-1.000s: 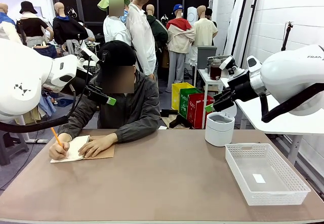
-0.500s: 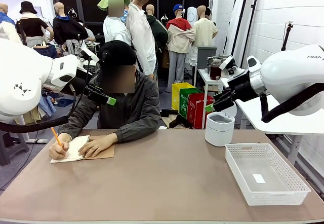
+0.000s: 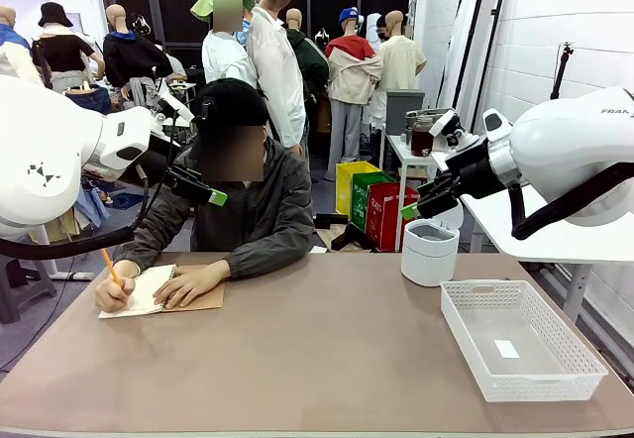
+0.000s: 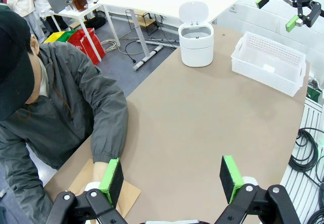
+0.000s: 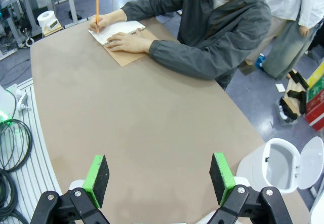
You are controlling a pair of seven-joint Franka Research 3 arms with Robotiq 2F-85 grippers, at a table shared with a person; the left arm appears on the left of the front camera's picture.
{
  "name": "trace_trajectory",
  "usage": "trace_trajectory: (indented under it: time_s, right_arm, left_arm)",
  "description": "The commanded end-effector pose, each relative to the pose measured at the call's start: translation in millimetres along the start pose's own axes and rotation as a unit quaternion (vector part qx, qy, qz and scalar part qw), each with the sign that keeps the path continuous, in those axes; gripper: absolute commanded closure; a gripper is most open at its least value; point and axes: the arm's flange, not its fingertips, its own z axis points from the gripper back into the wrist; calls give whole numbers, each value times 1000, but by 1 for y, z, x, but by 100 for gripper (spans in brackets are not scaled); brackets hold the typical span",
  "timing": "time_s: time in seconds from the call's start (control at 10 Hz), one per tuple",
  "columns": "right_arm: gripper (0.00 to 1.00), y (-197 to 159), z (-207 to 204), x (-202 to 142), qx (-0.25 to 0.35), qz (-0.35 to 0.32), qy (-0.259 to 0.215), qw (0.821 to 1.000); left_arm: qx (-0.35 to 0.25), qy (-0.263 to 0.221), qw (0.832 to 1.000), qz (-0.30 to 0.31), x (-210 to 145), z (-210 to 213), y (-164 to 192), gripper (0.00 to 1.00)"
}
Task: Sort the paper based on its condition.
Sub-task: If a person hands you a paper, place it in the Organizing basket , and if it's crumpled, put it in the Trash can.
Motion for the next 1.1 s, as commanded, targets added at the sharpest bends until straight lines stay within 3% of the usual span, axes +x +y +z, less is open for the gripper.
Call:
trace_trajectory:
  time_s: [0.0,1.0]
  right_arm:
    - [0,-1,-2,-1,7,-3,-4,1000]
    - [0,-1,-2,-1,7,-3,-4,1000]
  left_arm:
    - [-2,1,1000,-5,-1,0,1,0]
    - [-2,1,1000,-5,-1,0,1,0]
